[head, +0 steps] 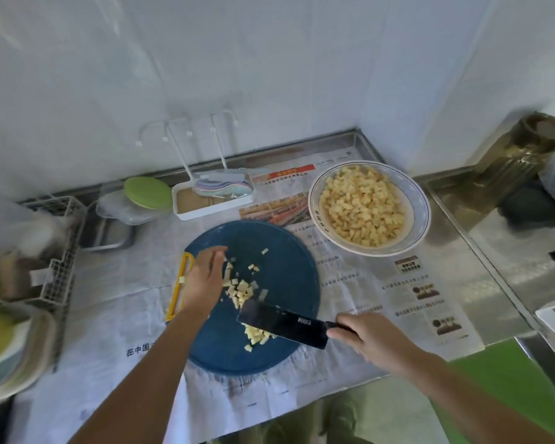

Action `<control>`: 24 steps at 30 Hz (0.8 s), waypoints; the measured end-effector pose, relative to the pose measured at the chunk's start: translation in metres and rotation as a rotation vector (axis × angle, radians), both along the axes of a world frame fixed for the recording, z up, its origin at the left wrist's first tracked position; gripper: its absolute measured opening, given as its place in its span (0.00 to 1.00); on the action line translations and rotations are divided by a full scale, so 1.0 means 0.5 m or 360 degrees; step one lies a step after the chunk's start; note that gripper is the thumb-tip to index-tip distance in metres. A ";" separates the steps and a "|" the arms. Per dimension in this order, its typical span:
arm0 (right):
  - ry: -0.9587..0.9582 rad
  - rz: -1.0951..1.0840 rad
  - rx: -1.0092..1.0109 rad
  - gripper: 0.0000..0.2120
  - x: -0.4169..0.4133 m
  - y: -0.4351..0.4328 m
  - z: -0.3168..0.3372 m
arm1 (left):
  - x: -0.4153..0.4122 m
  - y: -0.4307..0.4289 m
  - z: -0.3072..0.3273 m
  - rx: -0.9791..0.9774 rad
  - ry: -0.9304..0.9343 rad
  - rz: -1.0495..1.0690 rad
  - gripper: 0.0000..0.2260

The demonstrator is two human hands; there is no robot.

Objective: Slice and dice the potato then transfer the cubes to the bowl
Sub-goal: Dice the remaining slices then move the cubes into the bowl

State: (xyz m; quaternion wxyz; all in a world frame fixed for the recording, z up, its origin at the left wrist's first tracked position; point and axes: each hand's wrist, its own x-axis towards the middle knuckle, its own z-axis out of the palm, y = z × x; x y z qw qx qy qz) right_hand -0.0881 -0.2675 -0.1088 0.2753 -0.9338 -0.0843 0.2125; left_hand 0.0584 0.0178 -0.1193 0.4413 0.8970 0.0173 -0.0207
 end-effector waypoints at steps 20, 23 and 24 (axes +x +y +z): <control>-0.0232 0.0346 -0.0438 0.18 0.190 0.072 -0.002 | -0.012 0.074 -0.023 -0.0371 0.0322 0.0165 0.17; -0.0276 0.0270 -0.0423 0.19 0.204 0.071 -0.005 | -0.011 0.075 -0.025 -0.0389 0.0317 0.0163 0.17; -0.0299 0.0269 -0.0406 0.20 0.203 0.071 -0.007 | -0.011 0.075 -0.025 -0.0391 0.0313 0.0161 0.17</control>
